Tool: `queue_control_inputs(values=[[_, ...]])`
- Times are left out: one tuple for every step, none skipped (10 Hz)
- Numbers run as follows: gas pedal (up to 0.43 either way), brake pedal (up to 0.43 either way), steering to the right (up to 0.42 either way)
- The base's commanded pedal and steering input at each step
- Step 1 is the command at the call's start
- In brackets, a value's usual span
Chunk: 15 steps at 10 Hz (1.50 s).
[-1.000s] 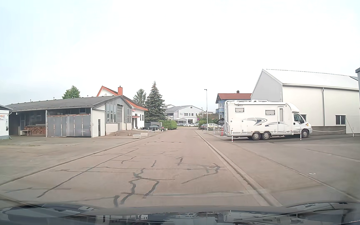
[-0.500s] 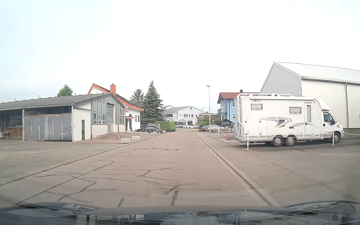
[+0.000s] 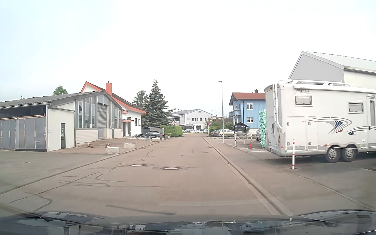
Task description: Follow the waypoints while adhering to traffic rules and regulations
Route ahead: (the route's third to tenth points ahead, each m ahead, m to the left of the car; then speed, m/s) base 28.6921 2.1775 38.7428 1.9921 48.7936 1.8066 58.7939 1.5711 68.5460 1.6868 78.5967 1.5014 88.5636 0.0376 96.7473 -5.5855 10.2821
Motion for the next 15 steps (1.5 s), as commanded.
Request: queue_control_inputs(values=[[0.130, 0.000, -0.001], [0.130, 0.000, -0.001], [0.130, 0.000, 0.000], [0.130, 0.000, -0.001], [0.130, 0.000, -0.002], [0.130, 0.000, -0.002], [0.130, 0.000, -0.001], [0.130, 0.000, -0.002], [0.130, 0.000, -0.002], [0.130, 0.000, -0.002], [0.130, 0.000, -0.001], [0.130, 0.000, -0.002], [0.130, 0.000, -0.002], [0.130, 0.000, -0.002], [0.130, 0.000, -0.002]])
